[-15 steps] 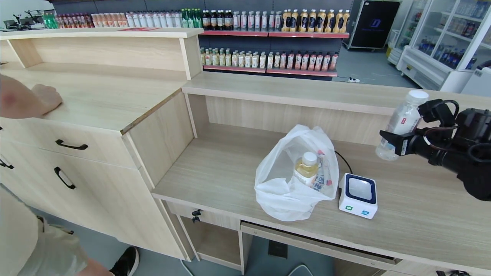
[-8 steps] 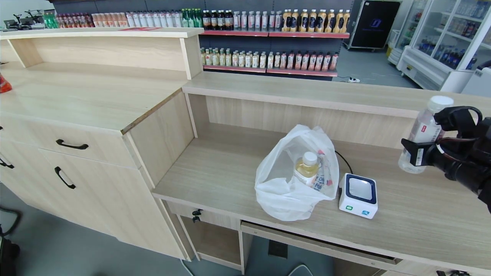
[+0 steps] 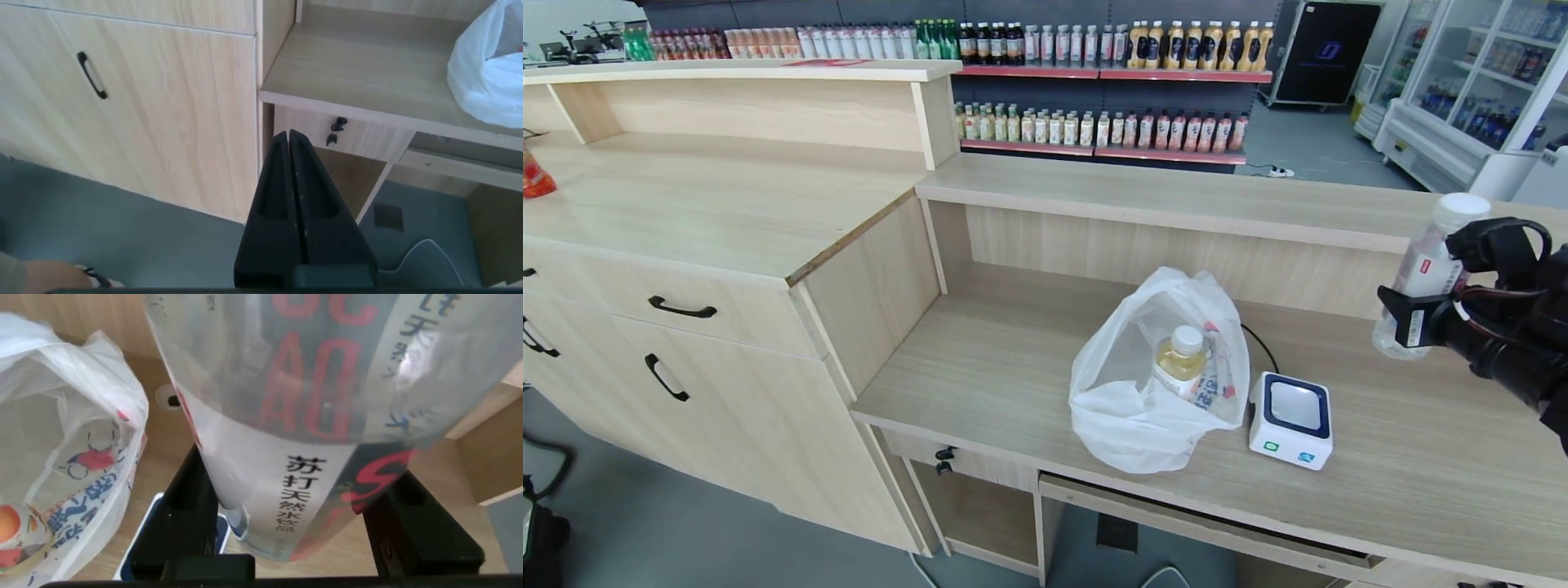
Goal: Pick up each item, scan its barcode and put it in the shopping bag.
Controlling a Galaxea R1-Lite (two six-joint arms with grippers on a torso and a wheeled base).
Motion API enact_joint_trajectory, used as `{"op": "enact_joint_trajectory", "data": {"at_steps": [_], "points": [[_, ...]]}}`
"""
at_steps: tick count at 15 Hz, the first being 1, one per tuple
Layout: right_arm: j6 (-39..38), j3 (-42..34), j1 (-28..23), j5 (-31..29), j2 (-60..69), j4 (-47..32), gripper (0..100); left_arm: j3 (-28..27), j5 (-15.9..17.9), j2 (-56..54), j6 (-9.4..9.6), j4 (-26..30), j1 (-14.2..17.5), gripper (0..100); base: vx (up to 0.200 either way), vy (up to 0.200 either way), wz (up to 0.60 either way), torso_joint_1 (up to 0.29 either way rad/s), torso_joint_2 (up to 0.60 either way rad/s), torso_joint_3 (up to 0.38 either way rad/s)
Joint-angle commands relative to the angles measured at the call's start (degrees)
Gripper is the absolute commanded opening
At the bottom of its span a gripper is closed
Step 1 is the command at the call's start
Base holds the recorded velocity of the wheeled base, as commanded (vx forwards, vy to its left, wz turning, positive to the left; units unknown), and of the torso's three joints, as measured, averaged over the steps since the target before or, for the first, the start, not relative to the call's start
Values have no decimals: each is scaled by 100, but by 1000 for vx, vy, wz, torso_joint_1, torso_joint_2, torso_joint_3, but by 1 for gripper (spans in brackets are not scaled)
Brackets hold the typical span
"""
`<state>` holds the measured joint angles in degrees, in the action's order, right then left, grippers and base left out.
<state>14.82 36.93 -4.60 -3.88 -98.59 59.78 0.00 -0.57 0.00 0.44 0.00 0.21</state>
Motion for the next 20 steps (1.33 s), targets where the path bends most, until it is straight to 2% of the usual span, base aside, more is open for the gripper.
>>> {"op": "enact_joint_trajectory", "data": {"at_steps": [1, 4, 9, 15, 20], "points": [[-50, 104, 117, 62, -205, 51, 0, 0, -4, 0, 0, 0, 6, 0, 0, 0, 0, 0, 0, 0], [-533, 570, 257, 353, -855, 297, 0, 0, -4, 0, 0, 0, 6, 0, 0, 0, 0, 0, 0, 0], [-762, 1098, 266, 651, -2042, 877, 0, 0, -4, 0, 0, 0, 6, 0, 0, 0, 0, 0, 0, 0], [-806, 1563, 354, 1776, -2877, 1079, 0, 0, -4, 0, 0, 0, 6, 0, 0, 0, 0, 0, 0, 0], [-753, 1836, 363, 1899, -3527, 1343, 0, 0, -4, 0, 0, 0, 6, 0, 0, 0, 0, 0, 0, 0]]}}
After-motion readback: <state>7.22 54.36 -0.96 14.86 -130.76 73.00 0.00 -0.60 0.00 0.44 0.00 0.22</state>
